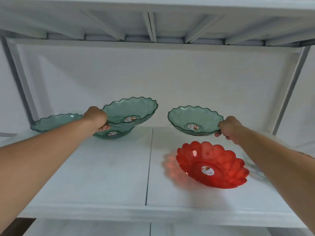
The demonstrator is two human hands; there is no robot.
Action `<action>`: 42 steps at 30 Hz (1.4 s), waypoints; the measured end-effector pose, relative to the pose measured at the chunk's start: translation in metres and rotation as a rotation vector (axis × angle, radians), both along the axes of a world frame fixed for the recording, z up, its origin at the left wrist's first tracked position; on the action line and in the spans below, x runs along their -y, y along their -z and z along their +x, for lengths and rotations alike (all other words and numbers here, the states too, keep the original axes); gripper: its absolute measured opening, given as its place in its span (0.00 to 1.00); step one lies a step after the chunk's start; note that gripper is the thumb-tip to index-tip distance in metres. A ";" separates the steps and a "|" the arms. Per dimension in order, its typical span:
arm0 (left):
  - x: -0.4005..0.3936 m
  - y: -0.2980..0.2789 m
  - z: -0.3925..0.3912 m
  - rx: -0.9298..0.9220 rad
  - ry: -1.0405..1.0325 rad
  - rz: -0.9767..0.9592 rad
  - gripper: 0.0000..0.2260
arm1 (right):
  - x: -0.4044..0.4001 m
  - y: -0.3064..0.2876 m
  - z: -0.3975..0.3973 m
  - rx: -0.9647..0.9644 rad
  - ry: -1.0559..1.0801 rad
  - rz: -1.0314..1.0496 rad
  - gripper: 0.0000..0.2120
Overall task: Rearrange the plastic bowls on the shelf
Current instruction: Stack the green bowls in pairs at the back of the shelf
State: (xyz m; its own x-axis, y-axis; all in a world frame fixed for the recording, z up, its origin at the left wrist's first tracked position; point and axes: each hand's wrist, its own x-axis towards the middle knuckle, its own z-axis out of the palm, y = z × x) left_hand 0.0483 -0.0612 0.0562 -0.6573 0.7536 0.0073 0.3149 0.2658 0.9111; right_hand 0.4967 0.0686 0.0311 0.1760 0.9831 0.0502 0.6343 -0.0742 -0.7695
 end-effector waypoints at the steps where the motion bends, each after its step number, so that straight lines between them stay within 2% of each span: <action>1: 0.007 -0.001 -0.010 -0.003 0.000 -0.004 0.10 | 0.004 0.001 -0.012 -0.004 0.001 -0.006 0.09; 7: 0.033 0.003 -0.052 -0.026 -0.037 0.019 0.16 | 0.019 0.000 -0.075 0.031 -0.037 -0.034 0.08; 12: 0.050 0.000 -0.071 0.008 -0.077 0.045 0.09 | 0.016 0.000 -0.109 0.046 -0.099 -0.055 0.09; 17: 0.061 -0.003 -0.103 -0.031 -0.127 0.035 0.10 | 0.015 0.001 -0.149 0.035 -0.131 -0.050 0.08; 24: 0.069 -0.012 -0.174 -0.029 -0.156 0.051 0.12 | 0.019 0.003 -0.229 0.002 -0.115 -0.048 0.09; 29: 0.065 -0.009 -0.243 -0.015 -0.100 0.046 0.16 | 0.022 0.009 -0.302 -0.041 -0.079 -0.046 0.11; 35: 0.058 -0.003 -0.319 0.043 -0.095 -0.001 0.11 | 0.026 0.011 -0.374 -0.046 -0.001 -0.046 0.07; 42: 0.041 0.018 -0.375 0.108 -0.149 -0.045 0.07 | 0.020 0.018 -0.395 -0.002 0.028 -0.082 0.06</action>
